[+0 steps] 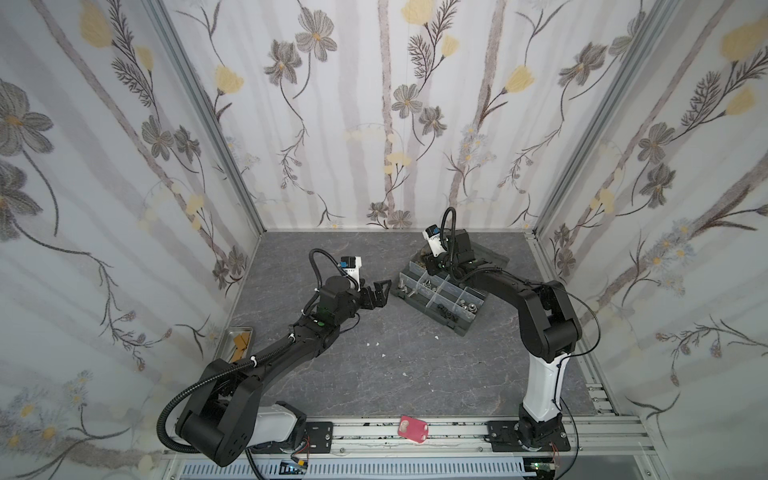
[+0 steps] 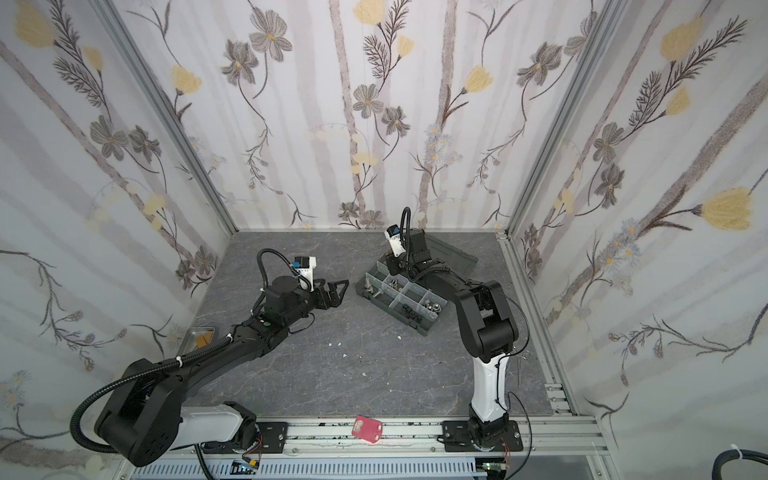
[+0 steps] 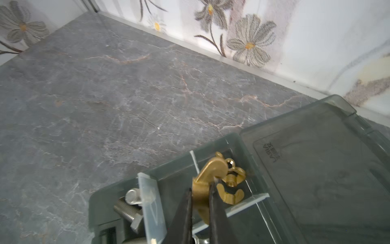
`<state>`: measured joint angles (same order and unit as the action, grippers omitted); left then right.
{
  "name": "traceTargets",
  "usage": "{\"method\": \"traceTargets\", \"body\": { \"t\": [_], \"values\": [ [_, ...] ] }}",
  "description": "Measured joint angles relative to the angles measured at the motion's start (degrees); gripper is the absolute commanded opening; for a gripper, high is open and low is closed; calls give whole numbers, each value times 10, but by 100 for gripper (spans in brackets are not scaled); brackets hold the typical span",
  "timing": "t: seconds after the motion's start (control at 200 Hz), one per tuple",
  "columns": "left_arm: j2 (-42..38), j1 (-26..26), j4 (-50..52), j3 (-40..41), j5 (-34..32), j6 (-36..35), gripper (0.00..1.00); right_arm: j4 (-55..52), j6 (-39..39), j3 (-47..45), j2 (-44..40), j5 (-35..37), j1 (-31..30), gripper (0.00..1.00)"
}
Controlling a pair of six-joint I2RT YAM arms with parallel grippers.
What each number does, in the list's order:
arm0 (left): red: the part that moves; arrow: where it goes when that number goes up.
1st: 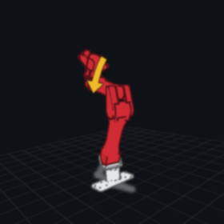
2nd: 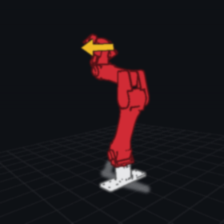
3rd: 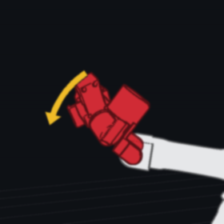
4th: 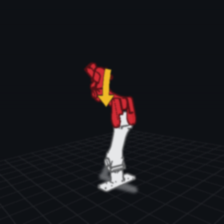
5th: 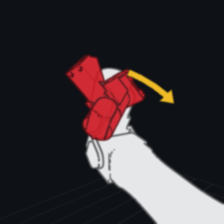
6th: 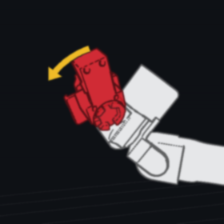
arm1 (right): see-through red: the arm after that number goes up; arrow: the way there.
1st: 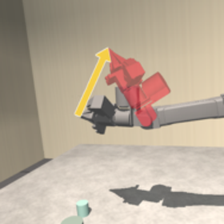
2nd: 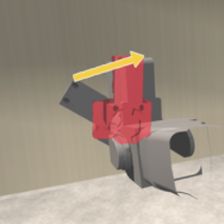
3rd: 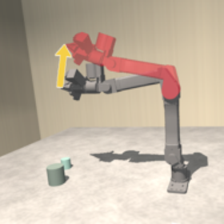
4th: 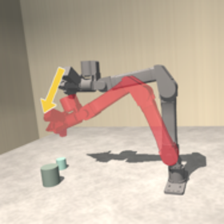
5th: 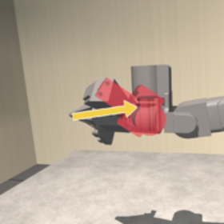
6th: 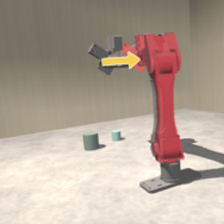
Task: Sort the screws and nuts into containers
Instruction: Place the nut into the container, then reset both arms
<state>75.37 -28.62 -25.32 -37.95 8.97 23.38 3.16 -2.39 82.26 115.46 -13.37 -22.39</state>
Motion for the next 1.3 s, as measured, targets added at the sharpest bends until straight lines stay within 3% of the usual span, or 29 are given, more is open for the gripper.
{"method": "traceTargets", "body": {
  "t": [0.215, 0.4, 0.51, 0.635, 0.749, 0.894, 1.024, 1.169, 1.299],
  "values": [
    [-5, -2, -4, 15, -16, -10, 100, -33, -2, 22, 32, -13, 10, 17],
    [-9, -2, -4, 17, -32, -16, 100, -53, -7, 39, 46, -15, 11, 46],
    [-18, -2, -6, 23, -44, -20, 100, -55, -7, 36, 39, -15, 11, 50],
    [-43, -2, -6, 37, -75, -20, 100, -49, -4, 6, -9, -13, 11, 53],
    [-101, -1, -30, 69, -153, -25, 100, 0, 15, -88, -110, 6, 11, 60],
    [-170, 16, -87, 152, -294, -68, 100, 118, 55, -251, -265, 118, 12, 70],
    [-179, 59, -92, 168, -409, -100, 100, 191, 64, -368, -339, 246, 15, 72],
    [-159, 110, -65, 159, -482, -103, 100, 252, 66, -491, -405, 378, 24, 76],
    [-156, 150, -43, 174, -508, -97, 100, 297, 64, -557, -432, 462, 41, 76]
  ]
}}
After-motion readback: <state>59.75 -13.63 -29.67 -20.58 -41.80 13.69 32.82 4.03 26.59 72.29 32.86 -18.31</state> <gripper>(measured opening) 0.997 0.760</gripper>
